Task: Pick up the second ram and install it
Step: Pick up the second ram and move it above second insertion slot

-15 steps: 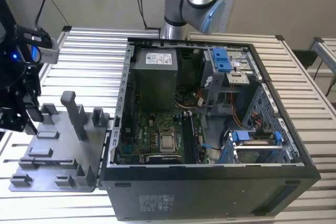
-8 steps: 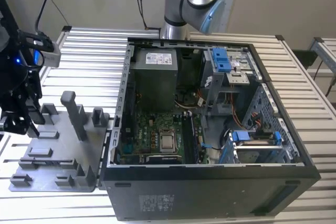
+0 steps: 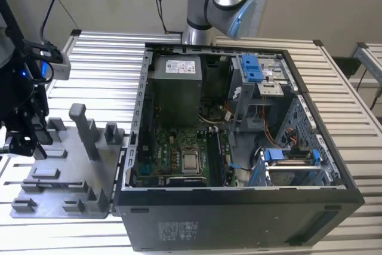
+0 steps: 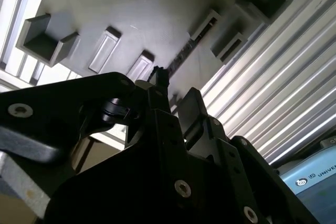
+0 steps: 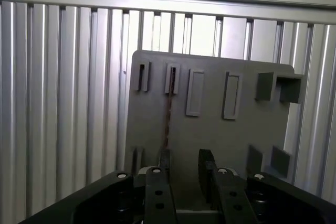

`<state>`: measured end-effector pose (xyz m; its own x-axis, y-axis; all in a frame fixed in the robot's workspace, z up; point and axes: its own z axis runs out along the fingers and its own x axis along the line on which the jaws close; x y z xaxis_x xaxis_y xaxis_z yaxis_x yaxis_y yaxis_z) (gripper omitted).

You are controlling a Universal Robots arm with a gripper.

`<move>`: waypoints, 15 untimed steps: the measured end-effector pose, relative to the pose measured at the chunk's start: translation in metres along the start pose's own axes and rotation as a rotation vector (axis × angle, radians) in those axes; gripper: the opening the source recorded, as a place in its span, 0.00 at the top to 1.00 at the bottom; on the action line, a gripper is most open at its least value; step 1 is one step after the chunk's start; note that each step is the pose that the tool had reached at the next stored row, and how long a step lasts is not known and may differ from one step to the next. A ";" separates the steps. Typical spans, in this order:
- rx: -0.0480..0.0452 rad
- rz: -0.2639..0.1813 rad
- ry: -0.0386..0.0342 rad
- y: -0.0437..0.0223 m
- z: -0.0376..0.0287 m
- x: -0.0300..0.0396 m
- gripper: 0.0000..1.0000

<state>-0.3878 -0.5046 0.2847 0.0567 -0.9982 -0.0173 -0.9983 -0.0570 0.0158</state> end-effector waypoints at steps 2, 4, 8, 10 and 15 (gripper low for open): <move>0.0000 -0.008 0.0001 0.0000 0.0021 0.0000 0.64; -0.0002 -0.017 0.0002 -0.0001 0.0043 0.0001 0.64; -0.0006 -0.032 0.0005 -0.0001 0.0079 0.0001 0.64; -0.0006 -0.036 0.0006 -0.0001 0.0094 0.0002 0.64; -0.0007 -0.040 0.0006 -0.0002 0.0128 0.0002 0.64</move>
<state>-0.3878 -0.5046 0.2719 0.0966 -0.9952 -0.0173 -0.9952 -0.0969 0.0157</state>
